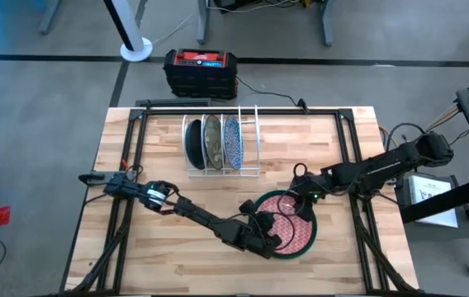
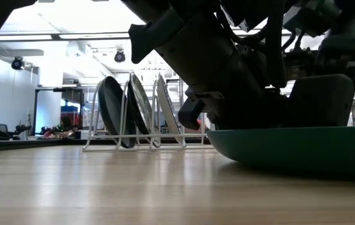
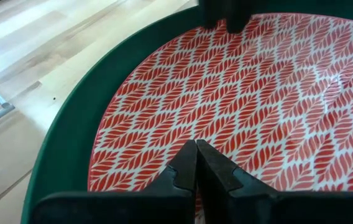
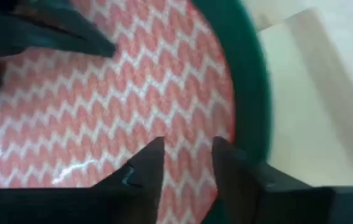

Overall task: Sort dishes
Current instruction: Put the orange pattern plate into the white dish rack

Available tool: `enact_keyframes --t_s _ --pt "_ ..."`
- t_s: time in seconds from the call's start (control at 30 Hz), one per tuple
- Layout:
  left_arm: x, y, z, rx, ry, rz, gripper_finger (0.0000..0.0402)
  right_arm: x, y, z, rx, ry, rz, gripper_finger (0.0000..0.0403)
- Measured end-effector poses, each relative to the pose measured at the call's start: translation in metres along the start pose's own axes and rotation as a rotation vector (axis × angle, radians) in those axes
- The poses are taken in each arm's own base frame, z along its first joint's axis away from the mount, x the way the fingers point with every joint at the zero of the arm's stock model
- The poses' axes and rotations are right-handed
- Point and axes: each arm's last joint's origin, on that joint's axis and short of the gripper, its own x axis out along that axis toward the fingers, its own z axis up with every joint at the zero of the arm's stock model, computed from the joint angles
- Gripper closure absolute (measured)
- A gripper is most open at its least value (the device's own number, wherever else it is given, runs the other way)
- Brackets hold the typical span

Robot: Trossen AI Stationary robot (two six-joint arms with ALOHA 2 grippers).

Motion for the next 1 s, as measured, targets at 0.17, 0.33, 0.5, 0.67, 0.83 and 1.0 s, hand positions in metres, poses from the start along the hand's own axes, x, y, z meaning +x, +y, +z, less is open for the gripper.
enact_keyframes --t_s 0.17,0.33,0.5,0.67,0.83,1.0 --pt "-0.0001 0.0 -0.0002 -0.002 0.001 0.0 0.0401 0.0021 -0.0002 0.0 0.0 0.005 -0.004 0.0215" --pt "-0.0002 -0.0002 0.0001 -0.007 0.001 -0.003 0.0401 0.0064 -0.0002 0.0001 -0.002 0.02 -0.008 0.0171" --pt "-0.0002 -0.0002 0.0001 -0.008 0.002 -0.004 0.0402 0.0078 -0.0006 -0.0003 -0.025 0.029 -0.009 0.0147" --pt "-0.0001 -0.0004 0.0002 -0.007 0.006 -0.01 0.0402 0.0041 -0.0002 0.0006 -0.053 0.022 -0.014 0.0142" --pt "0.0001 -0.0009 0.0007 -0.013 0.005 -0.017 0.0401 0.0044 -0.0002 0.0014 -0.082 0.018 -0.027 0.0145" --pt "0.0 -0.0014 0.0008 -0.016 0.004 -0.021 0.0402 0.004 -0.0014 -0.0002 -0.104 0.036 -0.036 0.0141"
